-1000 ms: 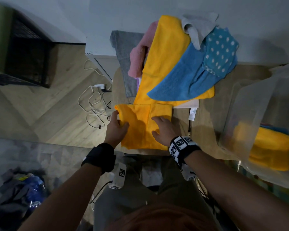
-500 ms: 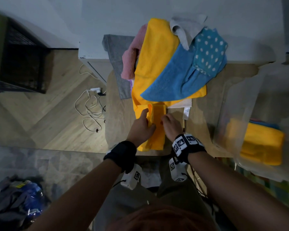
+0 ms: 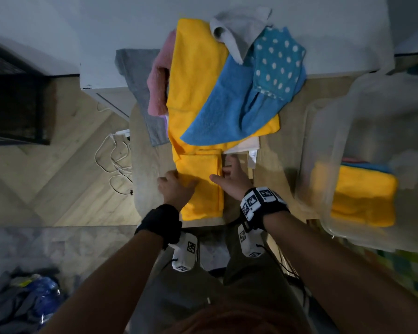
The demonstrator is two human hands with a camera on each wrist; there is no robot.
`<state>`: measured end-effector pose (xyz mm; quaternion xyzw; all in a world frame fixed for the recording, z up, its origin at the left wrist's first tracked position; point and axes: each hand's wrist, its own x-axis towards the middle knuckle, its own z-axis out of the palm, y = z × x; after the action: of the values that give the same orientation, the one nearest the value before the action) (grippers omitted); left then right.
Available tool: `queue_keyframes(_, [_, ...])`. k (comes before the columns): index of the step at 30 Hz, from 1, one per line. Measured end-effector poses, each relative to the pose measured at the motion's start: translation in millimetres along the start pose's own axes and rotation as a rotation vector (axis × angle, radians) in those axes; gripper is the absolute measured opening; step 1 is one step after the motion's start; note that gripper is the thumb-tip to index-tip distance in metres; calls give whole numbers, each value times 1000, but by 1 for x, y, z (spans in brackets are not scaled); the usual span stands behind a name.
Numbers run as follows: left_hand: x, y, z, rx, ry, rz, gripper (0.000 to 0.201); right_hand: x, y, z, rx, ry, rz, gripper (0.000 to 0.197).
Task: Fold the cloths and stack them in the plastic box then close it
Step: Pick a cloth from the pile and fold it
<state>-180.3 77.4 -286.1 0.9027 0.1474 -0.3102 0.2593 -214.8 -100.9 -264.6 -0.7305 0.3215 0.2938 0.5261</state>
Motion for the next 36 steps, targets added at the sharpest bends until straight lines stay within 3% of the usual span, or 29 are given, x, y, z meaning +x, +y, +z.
queue_keyframes(3, [6, 6, -4, -41, -141, 67, 70, 6, -3, 5, 84, 7, 44, 104])
queue_keyframes(6, [-11, 18, -12, -238, -216, 195, 73, 0, -7, 4, 149, 40, 28, 102])
queue_keyframes(11, [-38, 54, -42, -228, -226, 456, 77, -20, -33, -19, -178, 180, -195, 98])
queue_keyframes(14, [-47, 86, -69, -156, -225, 486, 70, -35, -64, -43, -309, 132, -269, 69])
queue_keyframes(17, [-54, 112, -99, -162, -266, 568, 71, -59, -96, -69, -149, 60, -273, 24])
queue_keyframes(23, [-75, 134, -139, -111, -431, 686, 103, -99, -124, -86, -86, -26, -271, 17])
queue_keyframes(26, [-83, 131, -149, -144, -416, 597, 103, -109, -126, -77, -26, 15, -245, 38])
queue_keyframes(28, [-87, 127, -157, -230, -439, 504, 87, -116, -129, -75, 45, 51, -262, 31])
queue_keyframes(30, [-92, 124, -165, -255, -555, 430, 61, -122, -130, -79, 115, 110, -264, 25])
queue_keyframes(33, [-96, 122, -172, -144, -742, 382, 56, -133, -128, -96, 179, 228, -262, 22])
queue_keyframes(36, [-104, 140, -170, -222, -770, 339, 40, -142, -118, -122, 235, 360, -244, 26])
